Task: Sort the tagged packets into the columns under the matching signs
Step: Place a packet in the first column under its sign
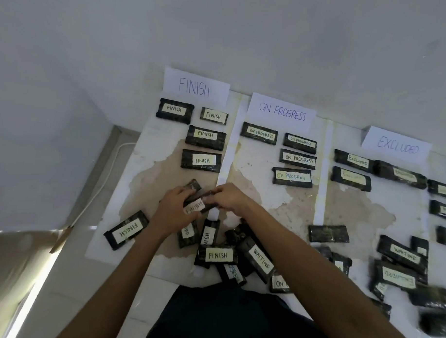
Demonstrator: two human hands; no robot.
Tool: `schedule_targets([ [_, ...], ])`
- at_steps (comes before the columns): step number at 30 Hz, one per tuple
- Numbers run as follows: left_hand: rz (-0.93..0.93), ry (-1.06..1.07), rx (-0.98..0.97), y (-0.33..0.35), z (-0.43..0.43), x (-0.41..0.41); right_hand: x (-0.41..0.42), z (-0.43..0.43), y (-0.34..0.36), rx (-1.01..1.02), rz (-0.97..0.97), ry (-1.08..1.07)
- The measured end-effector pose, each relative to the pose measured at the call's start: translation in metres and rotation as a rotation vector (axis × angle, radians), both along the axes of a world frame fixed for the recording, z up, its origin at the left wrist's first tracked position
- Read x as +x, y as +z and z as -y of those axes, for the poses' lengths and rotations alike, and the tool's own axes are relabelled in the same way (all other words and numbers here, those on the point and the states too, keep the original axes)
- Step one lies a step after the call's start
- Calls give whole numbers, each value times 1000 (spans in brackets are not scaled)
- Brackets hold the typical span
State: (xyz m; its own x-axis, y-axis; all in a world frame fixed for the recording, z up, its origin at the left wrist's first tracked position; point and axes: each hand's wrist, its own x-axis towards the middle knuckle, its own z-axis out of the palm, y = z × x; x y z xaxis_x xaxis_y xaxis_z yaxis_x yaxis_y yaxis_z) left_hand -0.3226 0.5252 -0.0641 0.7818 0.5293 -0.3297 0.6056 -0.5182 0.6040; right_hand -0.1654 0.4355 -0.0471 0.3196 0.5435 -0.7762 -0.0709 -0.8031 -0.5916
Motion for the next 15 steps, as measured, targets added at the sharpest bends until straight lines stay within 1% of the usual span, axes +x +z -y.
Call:
schedule_targets([
  [2,20,-57,58,6,7,-4,0,6,12,45,-62,-70],
  [5,70,-38,104,20,13,-6,-5,10,27,121,-100,-131],
  [9,79,-32,117,32,7,-11,-13,6,37,181,-53,-163],
  [12,54,-29,164,34,-15,-16,-13,2,36,173,-38,-191],
  [15,27,-54,279,34,-46,-16,-10,-7,35,163,47,-163],
])
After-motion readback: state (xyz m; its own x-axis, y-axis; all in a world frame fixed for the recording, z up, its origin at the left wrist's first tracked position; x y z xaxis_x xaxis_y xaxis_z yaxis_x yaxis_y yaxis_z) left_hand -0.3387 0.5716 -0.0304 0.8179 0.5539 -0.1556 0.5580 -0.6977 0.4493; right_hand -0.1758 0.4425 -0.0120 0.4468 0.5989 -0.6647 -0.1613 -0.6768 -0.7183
